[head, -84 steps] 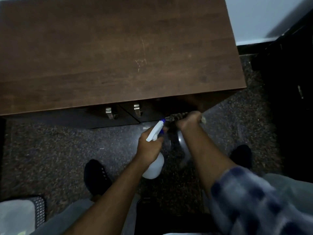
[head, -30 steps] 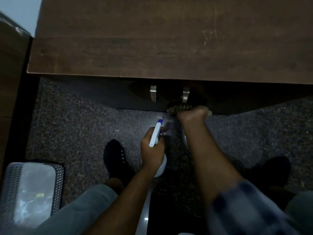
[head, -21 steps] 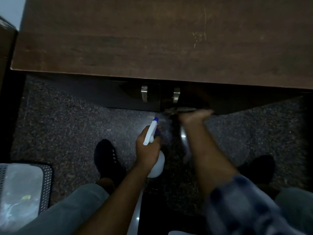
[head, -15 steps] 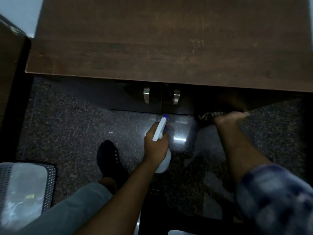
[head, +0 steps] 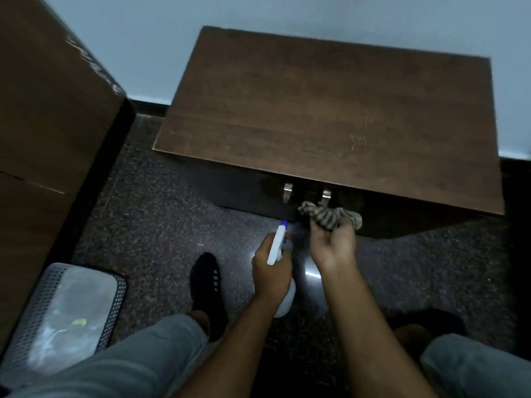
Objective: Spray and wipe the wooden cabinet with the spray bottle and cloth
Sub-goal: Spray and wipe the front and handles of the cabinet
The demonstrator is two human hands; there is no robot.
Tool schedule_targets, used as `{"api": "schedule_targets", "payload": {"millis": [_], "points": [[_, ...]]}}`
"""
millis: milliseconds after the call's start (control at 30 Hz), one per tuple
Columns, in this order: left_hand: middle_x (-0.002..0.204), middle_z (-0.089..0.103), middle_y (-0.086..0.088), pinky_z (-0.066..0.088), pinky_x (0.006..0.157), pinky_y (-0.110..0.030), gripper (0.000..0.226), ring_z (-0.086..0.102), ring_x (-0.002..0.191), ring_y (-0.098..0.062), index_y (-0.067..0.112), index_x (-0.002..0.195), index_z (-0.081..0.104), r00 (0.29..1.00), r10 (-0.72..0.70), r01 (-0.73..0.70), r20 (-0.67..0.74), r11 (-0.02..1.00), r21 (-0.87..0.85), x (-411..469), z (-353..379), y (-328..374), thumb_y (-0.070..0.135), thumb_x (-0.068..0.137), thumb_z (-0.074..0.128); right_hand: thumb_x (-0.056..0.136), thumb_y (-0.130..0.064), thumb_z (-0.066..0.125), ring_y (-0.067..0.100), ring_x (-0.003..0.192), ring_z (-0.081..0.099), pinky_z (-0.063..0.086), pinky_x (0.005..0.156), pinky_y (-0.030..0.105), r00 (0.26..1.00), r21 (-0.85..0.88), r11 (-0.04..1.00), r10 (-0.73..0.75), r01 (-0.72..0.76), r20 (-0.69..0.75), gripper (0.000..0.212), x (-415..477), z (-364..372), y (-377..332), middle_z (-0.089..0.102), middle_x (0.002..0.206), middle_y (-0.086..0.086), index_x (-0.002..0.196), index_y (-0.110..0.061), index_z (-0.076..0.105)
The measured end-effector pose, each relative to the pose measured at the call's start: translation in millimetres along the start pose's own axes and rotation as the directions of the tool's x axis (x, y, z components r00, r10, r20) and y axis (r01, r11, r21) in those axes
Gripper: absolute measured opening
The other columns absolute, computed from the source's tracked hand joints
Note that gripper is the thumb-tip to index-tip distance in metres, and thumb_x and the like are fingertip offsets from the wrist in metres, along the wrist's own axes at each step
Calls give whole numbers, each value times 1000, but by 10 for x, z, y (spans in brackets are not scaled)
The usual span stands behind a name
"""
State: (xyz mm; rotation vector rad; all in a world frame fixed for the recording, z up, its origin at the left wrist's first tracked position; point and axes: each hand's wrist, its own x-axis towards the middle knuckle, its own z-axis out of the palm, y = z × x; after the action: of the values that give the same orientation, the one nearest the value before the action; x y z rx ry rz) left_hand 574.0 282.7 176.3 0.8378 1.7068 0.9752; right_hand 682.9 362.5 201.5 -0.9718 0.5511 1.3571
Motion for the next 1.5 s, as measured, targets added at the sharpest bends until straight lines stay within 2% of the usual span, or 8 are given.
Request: {"api": "schedule_targets", "payload": {"millis": [100,433,600,667,767,1033,1233,1500], "points": [[68,60,-5,47,63,-35,46,54,63,-17,38,89,72,999,-25,23,-40,998,-59,-33,-117,175,-6,87,59,103,-11,36,35,130,56,37,117,43,992,-114,988,116,-109,57,41,-225,-75,64,59,136,25,137,4,54],[86,71,-12,48,71,-32,46,59,75,-19,33,106,69,972,-56,21,-229,988,-152,218,-624,464,-8,87,59,89,-13,75,24,89,76,62,79,44,874,-437,760,-452,482,178,28,-620,-167,341,78,103,13,114,2,72],[88,71,5,53,79,-24,39,66,85,-17,28,107,68,961,-41,3,-272,990,-138,284,-786,435,-6,89,64,98,-33,67,24,122,61,51,103,37,283,-460,-130,-635,878,719,53,-543,-82,451,56,134,5,140,-9,48],[96,75,-12,55,75,-31,35,68,82,-30,18,111,73,964,-50,11,-263,989,-146,298,-835,374,-7,89,61,99,-30,63,36,135,49,41,113,46,58,-294,-554,-403,779,913,51,-373,-14,441,49,141,22,138,-1,44],[105,73,-26,54,75,-47,38,64,90,-50,12,115,74,963,-69,28,-261,987,-157,345,-890,378,-7,87,58,93,-9,58,38,150,27,28,120,53,-57,90,-777,70,623,996,12,-75,157,313,37,158,22,101,-1,53],[92,69,1,44,72,-32,40,54,73,-15,17,117,73,962,-107,50,-252,973,-225,457,-948,450,-5,89,55,108,-16,23,26,150,26,46,100,42,22,715,-552,797,429,603,41,429,356,-382,11,169,13,141,2,39],[95,75,-13,48,69,-33,29,60,71,-18,13,104,74,970,-86,42,-227,980,-192,486,-904,462,-6,89,58,105,-21,18,34,149,32,51,98,45,295,761,-508,860,404,417,58,264,572,-3,12,166,21,156,4,27],[82,68,-12,54,72,-44,29,62,74,-27,18,104,73,952,-85,35,-294,985,-172,515,-936,402,2,84,57,100,-11,3,35,155,14,38,114,48,265,828,-431,898,358,352,61,150,746,45,-2,166,23,157,6,13]]}}
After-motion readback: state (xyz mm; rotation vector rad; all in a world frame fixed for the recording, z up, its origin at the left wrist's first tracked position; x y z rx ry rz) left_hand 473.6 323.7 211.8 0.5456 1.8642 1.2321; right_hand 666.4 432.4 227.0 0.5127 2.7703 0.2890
